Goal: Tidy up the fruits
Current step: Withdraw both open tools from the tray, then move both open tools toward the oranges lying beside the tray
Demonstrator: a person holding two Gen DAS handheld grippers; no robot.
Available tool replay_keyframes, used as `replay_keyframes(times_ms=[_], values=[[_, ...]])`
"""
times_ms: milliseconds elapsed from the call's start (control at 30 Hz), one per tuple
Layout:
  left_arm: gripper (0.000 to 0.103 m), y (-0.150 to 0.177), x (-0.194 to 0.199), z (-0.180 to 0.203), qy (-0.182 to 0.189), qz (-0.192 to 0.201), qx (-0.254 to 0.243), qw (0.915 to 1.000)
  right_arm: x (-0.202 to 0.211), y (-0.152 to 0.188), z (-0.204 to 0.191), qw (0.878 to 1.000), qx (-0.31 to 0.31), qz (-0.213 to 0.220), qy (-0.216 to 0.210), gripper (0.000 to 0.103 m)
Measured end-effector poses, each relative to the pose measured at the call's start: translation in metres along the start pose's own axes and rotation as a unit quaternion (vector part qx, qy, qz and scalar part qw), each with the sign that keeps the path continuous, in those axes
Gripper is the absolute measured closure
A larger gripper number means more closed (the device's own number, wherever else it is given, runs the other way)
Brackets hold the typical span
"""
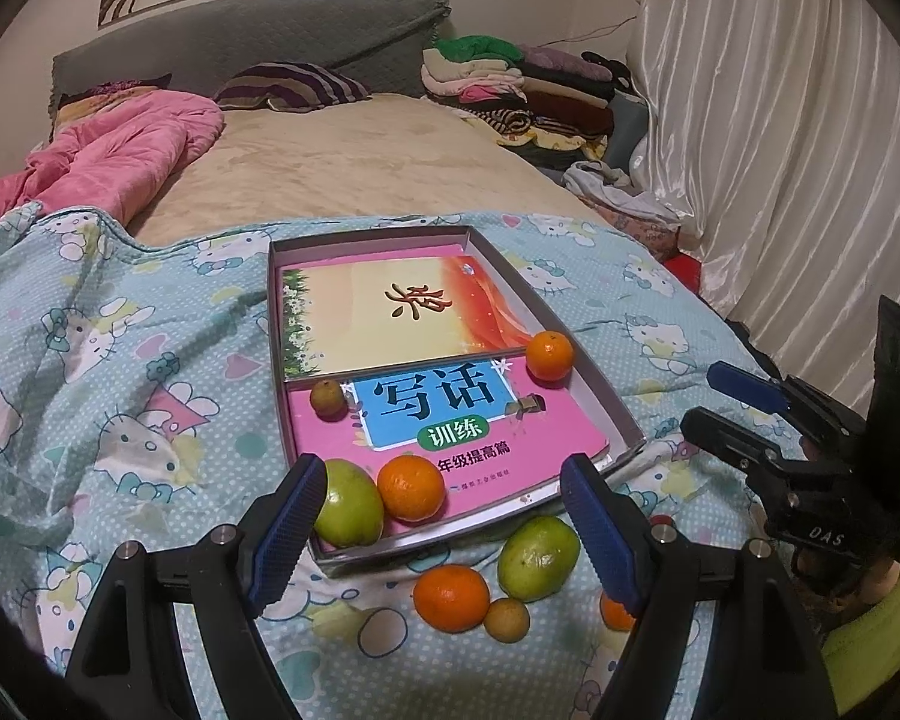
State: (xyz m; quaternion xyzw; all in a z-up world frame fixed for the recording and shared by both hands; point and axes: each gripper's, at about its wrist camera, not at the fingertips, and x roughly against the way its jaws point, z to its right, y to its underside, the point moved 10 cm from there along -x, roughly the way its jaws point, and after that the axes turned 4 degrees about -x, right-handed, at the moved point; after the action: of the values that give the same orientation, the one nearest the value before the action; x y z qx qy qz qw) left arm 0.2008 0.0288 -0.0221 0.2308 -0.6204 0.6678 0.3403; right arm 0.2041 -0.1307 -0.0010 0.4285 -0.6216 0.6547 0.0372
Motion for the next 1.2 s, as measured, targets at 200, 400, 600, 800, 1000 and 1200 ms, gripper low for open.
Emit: replay_keyframes(times_ms=[200, 400, 600, 800, 1000, 1200], values=[[0.023, 0.002, 0.002, 0.001, -0.004, -0.001, -0.003, 1.0000, 0.009, 0.016, -0.009, 1.000, 0.008, -0.005, -0.002, 0.035], [0.023, 0.011, 0.003, 0.001, -0.003, -0.005, -0.003, 1.0000, 0.015, 0.030, -0.009, 1.000, 0.004, -0.013, 0.000, 0.035], [0.023, 0.026, 0.004, 0.000, -0.002, -0.015, -0.003, 0.9999, 0.018, 0.036, -0.011, 1.000, 0.004, -0.015, 0.000, 0.035], [0.023, 0.039, 0.002, -0.005, -0.005, -0.027, 0.003, 0.9996, 0.020, 0.044, -0.013, 1.000, 0.001, -0.021, 0.001, 0.035], [0.023, 0.052, -0.003, -0.009, -0.008, -0.041, 0.005, 0.9991, 0.019, 0.055, -0.017, 0.999, 0.008, -0.032, 0.004, 0.035], [0.023, 0.060, -0.004, -0.015, -0.011, -0.050, 0.012, 0.9986, 0.019, 0.063, -0.022, 0.999, 0.011, -0.039, 0.002, 0.035]])
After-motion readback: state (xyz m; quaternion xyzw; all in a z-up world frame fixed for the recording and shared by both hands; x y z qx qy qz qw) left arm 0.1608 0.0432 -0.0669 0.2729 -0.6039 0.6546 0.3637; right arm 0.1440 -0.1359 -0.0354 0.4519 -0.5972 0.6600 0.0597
